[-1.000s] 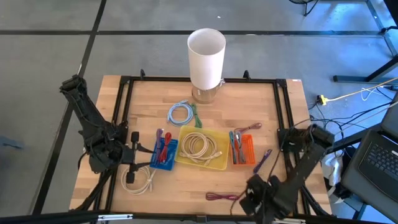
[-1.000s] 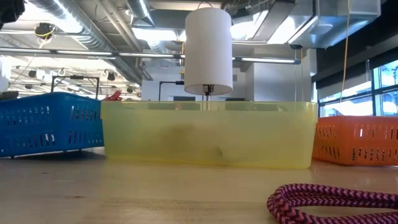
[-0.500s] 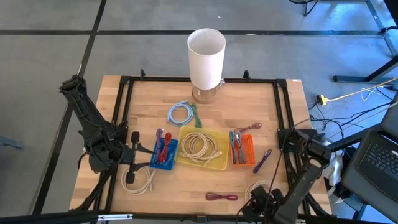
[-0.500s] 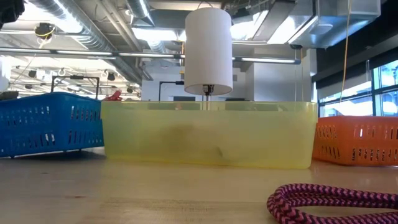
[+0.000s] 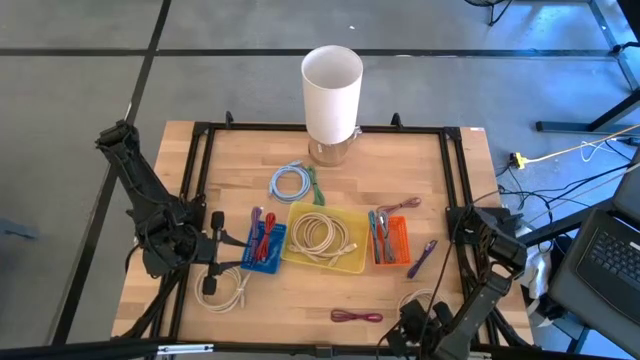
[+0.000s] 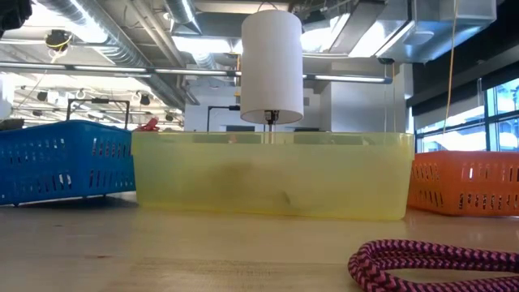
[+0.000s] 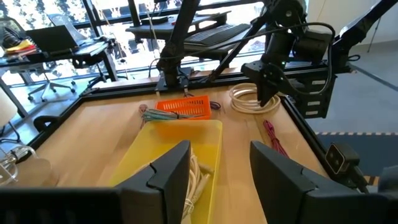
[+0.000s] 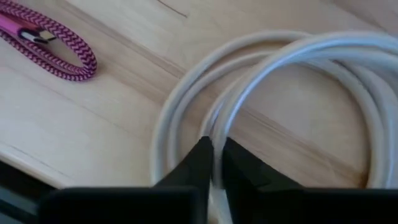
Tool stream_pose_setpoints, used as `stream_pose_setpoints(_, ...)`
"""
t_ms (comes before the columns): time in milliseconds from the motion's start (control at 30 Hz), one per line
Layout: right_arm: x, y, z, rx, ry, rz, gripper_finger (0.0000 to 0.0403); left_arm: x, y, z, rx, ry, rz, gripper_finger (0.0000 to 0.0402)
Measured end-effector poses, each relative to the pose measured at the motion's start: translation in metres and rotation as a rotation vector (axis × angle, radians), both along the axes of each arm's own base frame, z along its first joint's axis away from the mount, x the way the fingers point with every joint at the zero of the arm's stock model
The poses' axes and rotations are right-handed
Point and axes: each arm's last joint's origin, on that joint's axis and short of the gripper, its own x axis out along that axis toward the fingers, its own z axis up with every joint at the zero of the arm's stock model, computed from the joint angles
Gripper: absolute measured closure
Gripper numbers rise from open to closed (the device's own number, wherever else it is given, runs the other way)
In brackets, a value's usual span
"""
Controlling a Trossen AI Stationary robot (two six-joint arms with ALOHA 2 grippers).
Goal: Pick & Place USB Port
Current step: Put the right white charger cable into the yellow bin
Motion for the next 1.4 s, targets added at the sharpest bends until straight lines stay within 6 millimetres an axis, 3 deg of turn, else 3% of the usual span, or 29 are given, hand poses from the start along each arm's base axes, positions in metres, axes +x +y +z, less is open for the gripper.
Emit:
stream_pose_setpoints(233, 0.002, 0.004, 0.019, -0.021, 0.013, -0.001, 0.0389, 0.0, 0.0, 0.0, -0.025, 0.0, 0.003, 0.0244)
stream_pose_setpoints(467, 0.009, 0.008, 0.066, -0.117, -0.093, 0.059, 0.0389, 0.0, 0.0, 0.0, -0.025, -0.001, 0.005, 0.0245)
stream_pose_setpoints(700, 0.041, -0.004, 0.109, -0.259, -0.233, 0.267, 0.0389, 0.0, 0.001, 0.0, -0.02, -0.009, 0.029, 0.0247)
stream_pose_setpoints(1000, 0.1, -0.042, 0.143, -0.38, -0.2, 0.486, 0.0389, 0.0, 0.001, 0.0, -0.02, -0.009, 0.029, 0.0247)
stream_pose_setpoints(1400, 0.157, -0.109, 0.155, -0.443, -0.081, 0.519, 0.0389, 0.0, 0.001, 0.0, -0.014, -0.004, 0.028, 0.0249)
